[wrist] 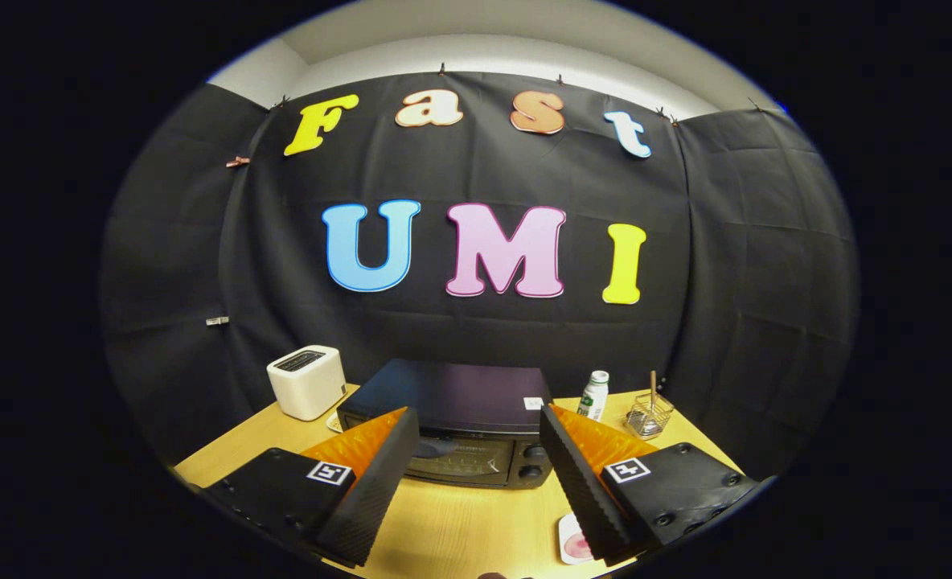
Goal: Open the toaster oven, put the food inside, and close the toaster oven door.
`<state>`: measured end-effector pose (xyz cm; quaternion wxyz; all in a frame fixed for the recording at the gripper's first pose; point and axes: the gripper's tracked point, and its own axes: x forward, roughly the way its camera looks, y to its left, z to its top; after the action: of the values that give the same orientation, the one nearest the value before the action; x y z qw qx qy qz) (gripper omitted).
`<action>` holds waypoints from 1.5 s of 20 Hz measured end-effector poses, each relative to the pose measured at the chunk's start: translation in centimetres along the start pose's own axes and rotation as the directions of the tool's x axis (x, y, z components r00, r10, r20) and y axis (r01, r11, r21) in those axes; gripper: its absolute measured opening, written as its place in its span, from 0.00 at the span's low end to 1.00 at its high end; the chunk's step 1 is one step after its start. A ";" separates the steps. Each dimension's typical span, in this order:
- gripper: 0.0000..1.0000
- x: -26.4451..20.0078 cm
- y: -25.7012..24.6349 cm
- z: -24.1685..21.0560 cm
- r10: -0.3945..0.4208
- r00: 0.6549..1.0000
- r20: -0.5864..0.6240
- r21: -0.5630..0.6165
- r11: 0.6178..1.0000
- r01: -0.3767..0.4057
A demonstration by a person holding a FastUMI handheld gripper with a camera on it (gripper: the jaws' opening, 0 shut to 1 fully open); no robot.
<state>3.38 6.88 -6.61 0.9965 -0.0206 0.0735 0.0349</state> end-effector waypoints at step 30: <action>0.99 12.4 7.0 -13.4 -0.024 0.953 -0.301 0.042 0.998 0.038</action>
<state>13.13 14.04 -21.96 0.9744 -0.0031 0.2245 0.0139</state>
